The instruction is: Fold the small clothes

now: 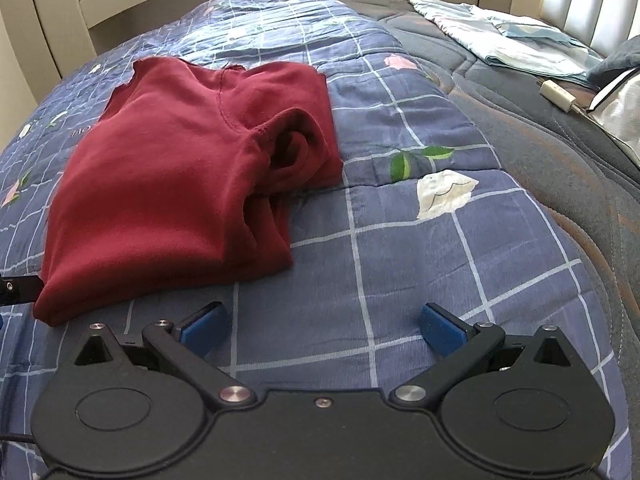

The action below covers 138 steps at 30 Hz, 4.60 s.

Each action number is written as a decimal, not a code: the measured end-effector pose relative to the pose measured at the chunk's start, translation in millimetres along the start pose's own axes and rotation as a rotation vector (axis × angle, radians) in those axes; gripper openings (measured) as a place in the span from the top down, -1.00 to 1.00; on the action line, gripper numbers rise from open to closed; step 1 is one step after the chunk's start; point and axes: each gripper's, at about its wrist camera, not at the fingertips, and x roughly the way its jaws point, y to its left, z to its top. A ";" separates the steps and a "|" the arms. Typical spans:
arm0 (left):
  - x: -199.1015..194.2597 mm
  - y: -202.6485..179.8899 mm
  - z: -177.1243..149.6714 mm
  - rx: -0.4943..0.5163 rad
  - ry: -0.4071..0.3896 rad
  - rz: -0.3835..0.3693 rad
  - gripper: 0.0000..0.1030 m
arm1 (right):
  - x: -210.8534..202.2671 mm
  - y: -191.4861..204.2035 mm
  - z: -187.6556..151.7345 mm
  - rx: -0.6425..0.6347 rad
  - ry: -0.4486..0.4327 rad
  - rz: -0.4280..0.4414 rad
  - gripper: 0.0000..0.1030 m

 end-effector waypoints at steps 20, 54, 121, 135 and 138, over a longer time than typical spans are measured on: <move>-34.1 -26.1 -3.1 0.041 0.095 0.048 -0.99 | 6.3 -6.8 4.9 -0.079 0.058 0.080 -0.99; 34.7 -55.0 106.9 0.040 0.007 0.036 -0.99 | 89.8 -63.3 130.3 0.193 -0.029 0.555 -0.99; -89.9 45.0 91.0 0.045 -0.013 -0.061 0.59 | -62.7 64.7 55.4 0.048 -0.068 0.710 0.75; -80.5 128.1 -6.0 0.012 -0.013 -0.076 0.55 | -62.2 88.5 -30.5 0.075 -0.088 0.631 0.72; -77.6 133.3 -12.2 0.005 -0.040 -0.087 0.45 | -60.9 86.0 -32.0 0.078 -0.106 0.621 0.64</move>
